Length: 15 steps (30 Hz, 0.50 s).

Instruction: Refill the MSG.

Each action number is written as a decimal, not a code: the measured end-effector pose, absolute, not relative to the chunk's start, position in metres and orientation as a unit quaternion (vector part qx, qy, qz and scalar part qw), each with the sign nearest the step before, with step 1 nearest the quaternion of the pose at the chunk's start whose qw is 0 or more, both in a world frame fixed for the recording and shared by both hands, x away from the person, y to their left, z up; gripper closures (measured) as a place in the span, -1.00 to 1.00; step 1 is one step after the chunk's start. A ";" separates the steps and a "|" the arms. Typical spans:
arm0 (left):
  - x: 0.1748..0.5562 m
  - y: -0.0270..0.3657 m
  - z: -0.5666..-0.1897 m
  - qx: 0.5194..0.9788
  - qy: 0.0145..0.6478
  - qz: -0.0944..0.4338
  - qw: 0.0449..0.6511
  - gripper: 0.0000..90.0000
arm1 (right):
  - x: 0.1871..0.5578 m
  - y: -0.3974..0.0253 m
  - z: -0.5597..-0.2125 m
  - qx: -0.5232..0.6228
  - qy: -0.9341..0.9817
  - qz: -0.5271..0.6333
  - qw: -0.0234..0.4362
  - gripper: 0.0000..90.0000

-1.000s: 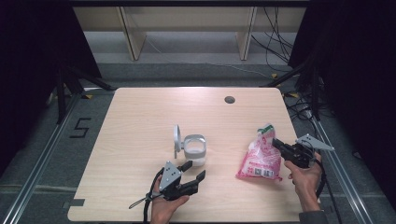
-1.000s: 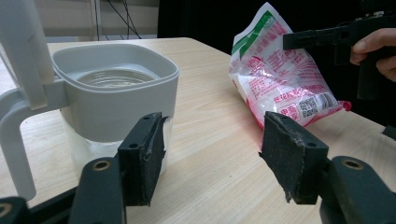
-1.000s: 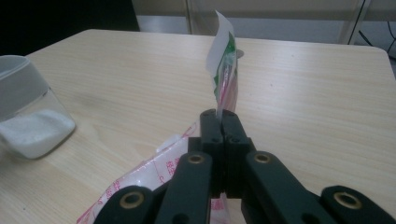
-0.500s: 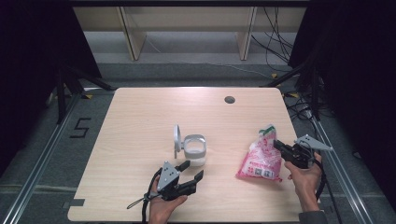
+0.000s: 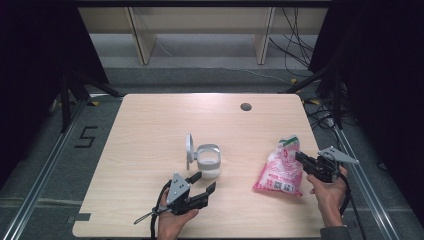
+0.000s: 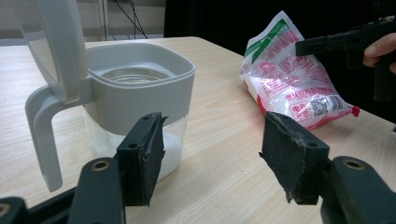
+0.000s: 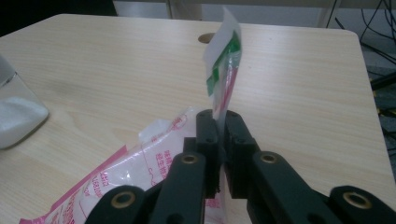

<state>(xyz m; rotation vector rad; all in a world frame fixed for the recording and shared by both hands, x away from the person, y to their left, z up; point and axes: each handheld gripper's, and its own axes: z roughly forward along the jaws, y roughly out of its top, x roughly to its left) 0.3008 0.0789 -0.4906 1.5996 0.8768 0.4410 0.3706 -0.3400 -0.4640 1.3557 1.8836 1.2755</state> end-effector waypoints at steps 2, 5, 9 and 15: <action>0.300 0.079 -0.491 0.683 0.385 0.187 0.592 -0.15 | 0.369 -0.341 -0.462 0.502 0.685 0.466 0.248 0.87; 0.300 0.079 -0.491 0.684 0.385 0.187 0.591 -0.14 | 0.369 -0.344 -0.461 0.503 0.681 0.464 0.261 0.78; 0.300 0.079 -0.491 0.686 0.386 0.188 0.587 -0.14 | 0.366 -0.344 -0.459 0.517 0.668 0.463 0.269 0.67; 0.301 0.083 -0.491 0.691 0.375 0.196 0.586 -0.14 | 0.365 -0.344 -0.457 0.513 0.667 0.462 0.281 0.55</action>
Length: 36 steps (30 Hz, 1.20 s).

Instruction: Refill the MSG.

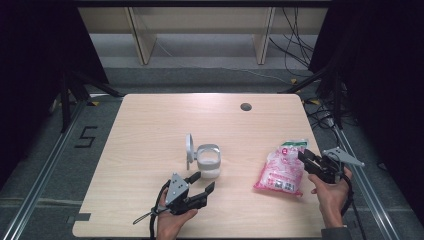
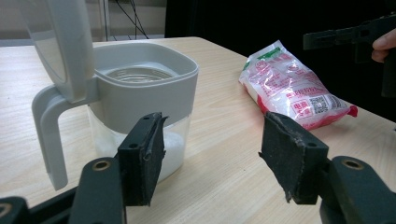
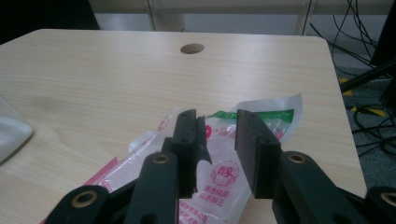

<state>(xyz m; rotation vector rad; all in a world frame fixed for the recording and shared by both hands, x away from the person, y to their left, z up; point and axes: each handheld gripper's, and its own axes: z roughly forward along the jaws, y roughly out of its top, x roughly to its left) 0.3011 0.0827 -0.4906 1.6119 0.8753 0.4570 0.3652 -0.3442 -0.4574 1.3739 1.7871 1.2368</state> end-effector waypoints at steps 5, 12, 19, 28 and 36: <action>0.301 0.084 -0.491 0.689 0.378 0.196 0.586 -0.14 | 0.363 -0.342 -0.454 0.508 0.664 0.475 0.275 0.52; 0.302 0.087 -0.491 0.686 0.379 0.198 0.589 -0.13 | 0.359 -0.328 -0.449 0.496 0.662 0.499 0.259 0.36; 0.302 0.092 -0.489 0.688 0.383 0.204 0.581 -0.11 | 0.357 -0.309 -0.448 0.472 0.680 0.510 0.236 0.19; 0.306 0.102 -0.485 0.685 0.383 0.217 0.580 -0.07 | 0.349 -0.279 -0.449 0.447 0.706 0.505 0.214 0.07; 0.311 0.112 -0.482 0.680 0.393 0.226 0.576 -0.02 | 0.342 -0.257 -0.456 0.413 0.737 0.499 0.194 -0.02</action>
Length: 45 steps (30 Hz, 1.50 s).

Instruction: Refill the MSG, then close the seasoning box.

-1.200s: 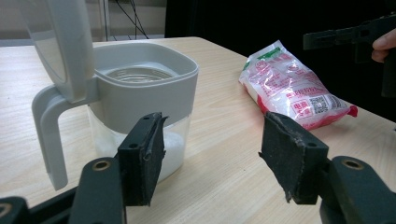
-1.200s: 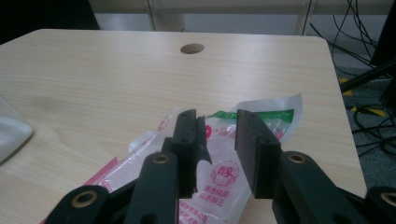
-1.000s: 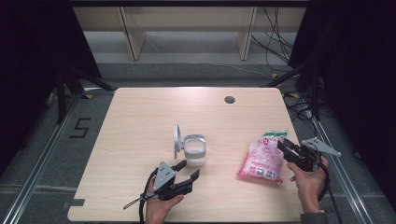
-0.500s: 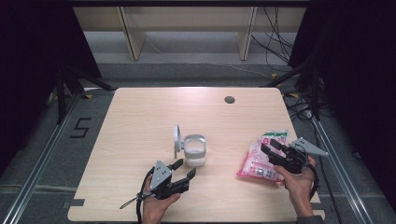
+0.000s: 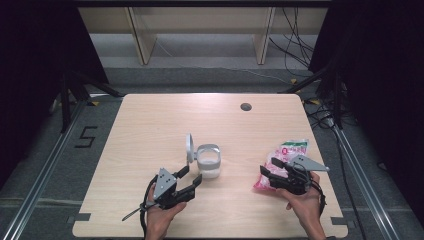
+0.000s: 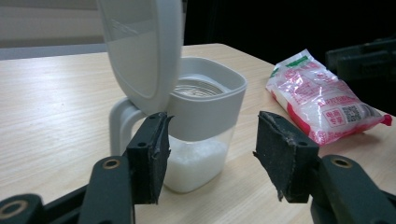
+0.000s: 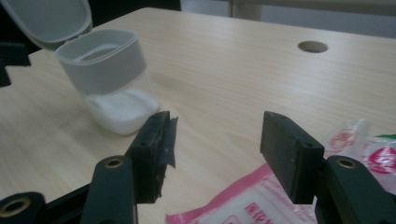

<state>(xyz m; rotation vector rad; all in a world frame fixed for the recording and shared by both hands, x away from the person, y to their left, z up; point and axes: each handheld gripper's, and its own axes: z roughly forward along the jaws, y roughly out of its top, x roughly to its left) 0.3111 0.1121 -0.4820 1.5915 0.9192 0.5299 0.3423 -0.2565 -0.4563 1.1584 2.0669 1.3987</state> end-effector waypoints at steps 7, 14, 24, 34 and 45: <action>0.317 0.121 -0.481 0.679 0.392 0.237 0.573 0.07 | 0.340 -0.249 -0.463 0.388 0.758 0.487 0.191 -0.05; 0.323 0.128 -0.480 0.685 0.390 0.251 0.562 0.38 | 0.335 -0.247 -0.465 0.388 0.760 0.489 0.181 -0.05; 0.333 0.131 -0.477 0.690 0.378 0.272 0.554 0.88 | 0.329 -0.245 -0.467 0.388 0.764 0.484 0.174 -0.05; 0.341 0.131 -0.473 0.694 0.378 0.266 0.552 0.97 | 0.327 -0.244 -0.468 0.382 0.770 0.483 0.167 -0.06; 0.349 0.131 -0.469 0.694 0.375 0.276 0.549 0.99 | 0.323 -0.241 -0.466 0.381 0.773 0.479 0.166 -0.09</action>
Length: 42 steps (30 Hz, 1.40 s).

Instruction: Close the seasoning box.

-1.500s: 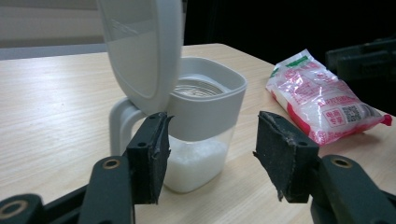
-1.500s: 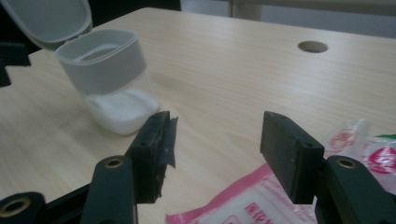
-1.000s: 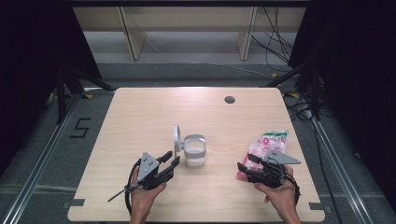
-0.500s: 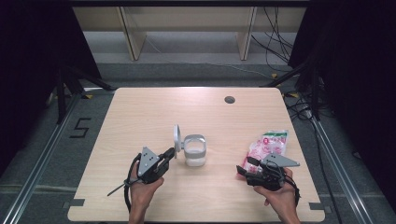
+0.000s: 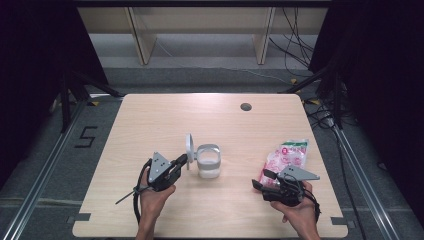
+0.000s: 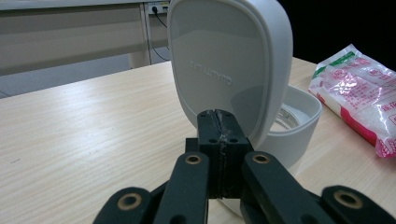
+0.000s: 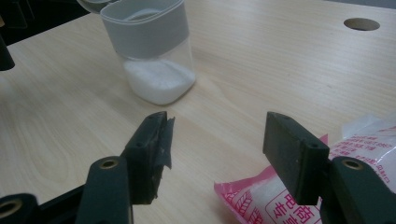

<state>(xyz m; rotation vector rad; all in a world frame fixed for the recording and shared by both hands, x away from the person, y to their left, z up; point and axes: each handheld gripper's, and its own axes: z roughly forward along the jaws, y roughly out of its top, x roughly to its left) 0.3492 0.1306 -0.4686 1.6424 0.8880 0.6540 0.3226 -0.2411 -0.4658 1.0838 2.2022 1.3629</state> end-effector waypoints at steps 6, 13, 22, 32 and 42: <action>0.352 0.130 -0.466 0.696 0.370 0.276 0.550 0.99 | 0.322 -0.242 -0.466 0.370 0.779 0.478 0.170 -0.11; 0.351 0.129 -0.459 0.697 0.365 0.281 0.550 0.99 | 0.322 -0.241 -0.466 0.366 0.783 0.473 0.169 -0.11; 0.350 0.125 -0.456 0.701 0.358 0.285 0.547 0.99 | 0.321 -0.239 -0.466 0.380 0.772 0.483 0.163 -0.11; 0.350 0.119 -0.453 0.702 0.348 0.287 0.551 0.99 | 0.322 -0.240 -0.467 0.378 0.772 0.483 0.164 -0.10; 0.346 0.111 -0.454 0.706 0.339 0.280 0.555 0.99 | 0.322 -0.242 -0.466 0.378 0.774 0.479 0.172 -0.10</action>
